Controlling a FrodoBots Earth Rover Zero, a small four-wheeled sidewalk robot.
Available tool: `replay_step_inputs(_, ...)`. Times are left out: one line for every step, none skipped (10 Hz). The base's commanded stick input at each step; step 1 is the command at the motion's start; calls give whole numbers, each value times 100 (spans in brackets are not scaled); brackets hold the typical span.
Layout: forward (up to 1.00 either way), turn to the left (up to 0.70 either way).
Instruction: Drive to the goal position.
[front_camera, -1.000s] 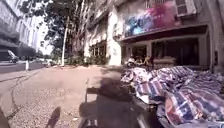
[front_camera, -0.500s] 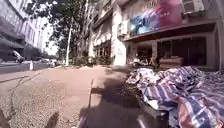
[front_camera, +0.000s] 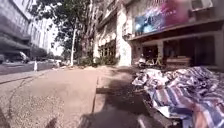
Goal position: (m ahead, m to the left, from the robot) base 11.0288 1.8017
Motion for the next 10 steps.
replay_step_inputs(57, 14)
replay_step_inputs(57, 14)
replay_step_inputs(57, 15)
replay_step_inputs(37, 57)
replay_step_inputs(40, 0)
replay_step_inputs(45, 0)
replay_step_inputs(45, 0)
replay_step_inputs(47, 0)
replay_step_inputs(62, 0)
replay_step_inputs(70, 0)
